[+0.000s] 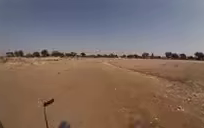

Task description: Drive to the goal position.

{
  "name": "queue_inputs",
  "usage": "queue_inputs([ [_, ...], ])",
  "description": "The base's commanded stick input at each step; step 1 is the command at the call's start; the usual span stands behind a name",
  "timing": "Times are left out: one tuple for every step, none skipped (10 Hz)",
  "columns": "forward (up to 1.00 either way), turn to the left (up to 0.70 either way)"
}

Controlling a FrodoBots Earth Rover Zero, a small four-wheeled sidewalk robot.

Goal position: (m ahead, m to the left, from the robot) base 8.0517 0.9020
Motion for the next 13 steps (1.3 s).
queue_inputs([
  [0.50,0.00],
  [0.50,0.00],
  [0.50,0.00],
  [0.50,0.00],
  [0.50,0.00],
  [0.50,0.00],
  [0.50,0.00],
  [0.50,0.00],
  [0.50,0.00],
  [0.50,0.00],
  [0.50,0.00],
  [0.50,0.00],
  [0.50,0.00],
])
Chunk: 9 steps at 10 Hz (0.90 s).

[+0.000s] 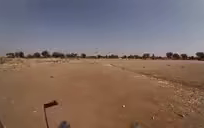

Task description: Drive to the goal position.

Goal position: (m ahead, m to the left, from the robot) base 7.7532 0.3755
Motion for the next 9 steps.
queue_inputs([
  [0.50,0.00],
  [0.50,0.00],
  [0.50,0.00],
  [0.50,0.00],
  [0.50,0.00],
  [0.50,0.00],
  [0.50,0.00],
  [0.50,0.00],
  [0.50,0.00],
])
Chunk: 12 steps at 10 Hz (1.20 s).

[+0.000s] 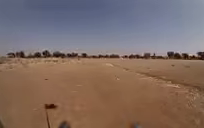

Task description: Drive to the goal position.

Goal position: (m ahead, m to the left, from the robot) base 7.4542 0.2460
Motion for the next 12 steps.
queue_inputs([
  [0.50,0.00],
  [0.50,0.00],
  [0.50,0.00],
  [0.50,0.00],
  [0.50,0.00],
  [0.50,0.00],
  [0.50,0.00],
  [0.50,0.00],
  [0.50,0.00],
  [0.50,0.00],
  [0.50,0.00],
  [0.50,0.00],
])
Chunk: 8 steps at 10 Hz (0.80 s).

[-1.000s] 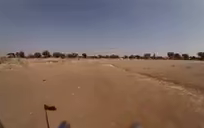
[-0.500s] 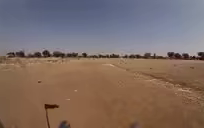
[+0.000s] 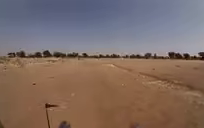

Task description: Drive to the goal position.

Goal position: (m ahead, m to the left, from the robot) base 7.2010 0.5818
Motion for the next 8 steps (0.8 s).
queue_inputs([
  [0.50,0.00],
  [0.50,0.00],
  [0.50,0.00],
  [0.50,0.00],
  [0.50,0.00],
  [0.50,0.00],
  [0.50,0.00],
  [0.50,0.00],
])
